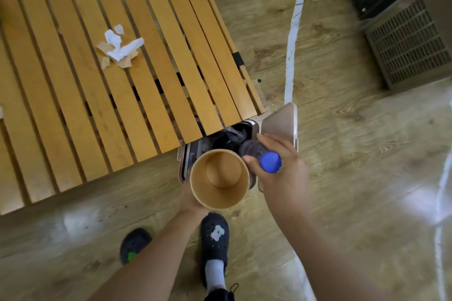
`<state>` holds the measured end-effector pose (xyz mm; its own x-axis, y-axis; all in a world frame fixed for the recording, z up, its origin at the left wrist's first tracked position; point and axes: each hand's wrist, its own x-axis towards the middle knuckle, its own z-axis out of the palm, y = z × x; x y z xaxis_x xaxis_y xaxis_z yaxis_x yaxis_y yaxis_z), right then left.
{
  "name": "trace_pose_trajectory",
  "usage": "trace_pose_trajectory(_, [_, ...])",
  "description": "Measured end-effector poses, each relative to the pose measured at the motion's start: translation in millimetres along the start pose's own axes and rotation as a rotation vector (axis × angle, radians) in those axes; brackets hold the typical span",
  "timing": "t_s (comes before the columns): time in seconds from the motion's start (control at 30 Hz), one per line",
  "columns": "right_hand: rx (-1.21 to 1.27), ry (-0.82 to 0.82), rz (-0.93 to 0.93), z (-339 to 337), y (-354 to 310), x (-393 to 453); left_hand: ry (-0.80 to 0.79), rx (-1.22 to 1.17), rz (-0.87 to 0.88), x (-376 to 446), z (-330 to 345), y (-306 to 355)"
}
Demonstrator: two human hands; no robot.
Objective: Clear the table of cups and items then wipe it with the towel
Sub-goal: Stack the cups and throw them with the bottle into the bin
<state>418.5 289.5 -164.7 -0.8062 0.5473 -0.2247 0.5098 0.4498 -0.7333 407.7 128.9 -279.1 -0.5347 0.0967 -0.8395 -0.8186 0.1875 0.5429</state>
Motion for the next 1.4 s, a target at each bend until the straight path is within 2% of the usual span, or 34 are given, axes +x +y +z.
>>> trace_pose_trajectory(0.07, [-0.019,-0.018,0.003,7,3,2,-0.070,0.173,0.235,4,-2,5])
trace_pose_trajectory(0.13, [-0.021,-0.003,-0.004,10,4,4,-0.032,0.341,0.482,9,-9,7])
trace_pose_trajectory(0.17, [-0.011,0.011,-0.006,11,5,5,-0.100,0.284,0.484,13,-10,9])
trace_pose_trajectory(0.2, [0.001,0.027,-0.003,11,5,7,-0.098,0.340,0.449,17,-13,13])
trace_pose_trajectory(0.27, [0.018,0.048,0.000,11,3,10,-0.059,0.446,0.379,21,-20,19])
trace_pose_trajectory(0.37, [0.044,0.040,-0.006,13,0,11,0.007,0.590,0.452,29,-28,25])
trace_pose_trajectory(0.47, [0.071,0.031,-0.027,19,-1,12,0.062,0.717,0.430,36,-31,35])
trace_pose_trajectory(0.57, [0.074,0.015,-0.056,29,-1,18,0.034,0.881,0.387,39,-33,42])
trace_pose_trajectory(0.77, [0.063,0.023,-0.036,44,3,23,-0.071,1.149,0.436,44,-42,41])
trace_pose_trajectory(0.97, [0.217,0.207,0.143,50,-4,28,-0.181,1.258,0.564,52,-44,36])
trace_pose_trajectory(1.1, [0.359,0.325,0.295,58,-4,9,-0.139,1.285,0.546,60,-54,41])
trace_pose_trajectory(1.27, [0.310,0.245,0.277,63,-2,-4,-0.122,1.274,0.418,63,-71,43])
trace_pose_trajectory(1.4, [0.160,0.197,0.210,51,7,-8,-0.156,1.215,0.444,59,-72,37])
